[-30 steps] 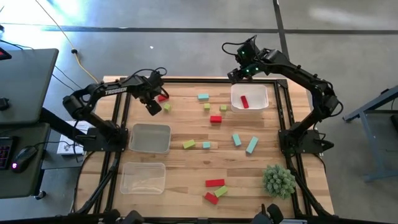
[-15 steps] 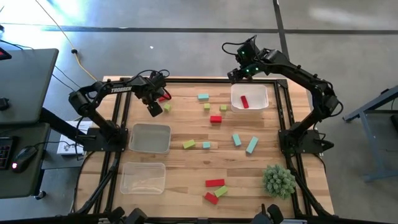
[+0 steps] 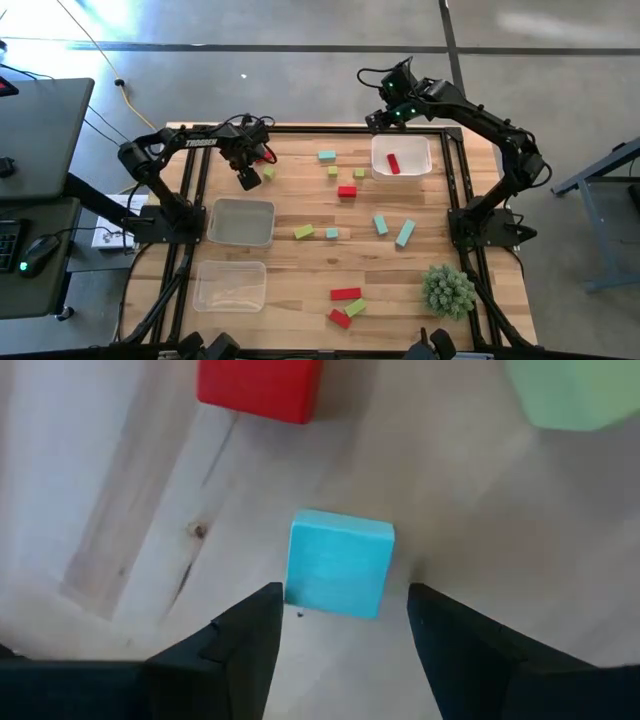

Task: Sort & place blocks by color
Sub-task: Put the blue block into the gray bin

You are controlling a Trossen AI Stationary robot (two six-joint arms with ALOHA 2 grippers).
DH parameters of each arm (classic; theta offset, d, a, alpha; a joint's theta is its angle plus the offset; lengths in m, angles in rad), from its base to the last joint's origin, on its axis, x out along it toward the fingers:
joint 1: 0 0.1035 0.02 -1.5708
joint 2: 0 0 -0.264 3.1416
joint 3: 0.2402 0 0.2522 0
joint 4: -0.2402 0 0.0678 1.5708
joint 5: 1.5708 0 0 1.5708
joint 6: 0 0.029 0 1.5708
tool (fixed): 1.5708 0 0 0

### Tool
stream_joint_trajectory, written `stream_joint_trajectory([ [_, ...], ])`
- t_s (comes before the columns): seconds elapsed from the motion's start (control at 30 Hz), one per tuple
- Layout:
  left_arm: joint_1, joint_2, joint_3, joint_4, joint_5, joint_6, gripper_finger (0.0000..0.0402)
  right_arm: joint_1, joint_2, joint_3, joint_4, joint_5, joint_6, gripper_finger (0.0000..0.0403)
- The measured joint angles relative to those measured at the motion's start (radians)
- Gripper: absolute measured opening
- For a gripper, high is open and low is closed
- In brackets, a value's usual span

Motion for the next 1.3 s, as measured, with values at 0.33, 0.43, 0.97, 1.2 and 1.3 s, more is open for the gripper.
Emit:
stream_joint_trajectory([
  [0.33, -0.002, 0.026, 0.002, 0.013, 0.003, -0.013, 0.0207, 0.014, 0.0, 0.0, 0.0, -0.007, -0.001, 0.0177],
  [0.43, -0.001, 0.027, 0.002, 0.016, 0.018, 0.016, 0.0205, 0.029, 0.0, 0.0, 0.0, -0.001, -0.003, 0.0177],
  [0.97, -0.002, 0.028, 0.001, 0.024, 0.004, 0.077, 0.0104, 0.074, 0.0, 0.0, 0.0, 0.004, 0.003, 0.0177],
  [1.2, -0.002, 0.011, -0.001, 0.015, 0.019, 0.071, 0.0112, 0.085, 0.0, 0.0, 0.0, 0.004, 0.003, 0.0177],
  [1.3, -0.001, -0.016, -0.003, 0.01, 0.034, 0.057, 0.0108, 0.09, 0.0, 0.0, 0.0, 0.004, 0.003, 0.0177],
])
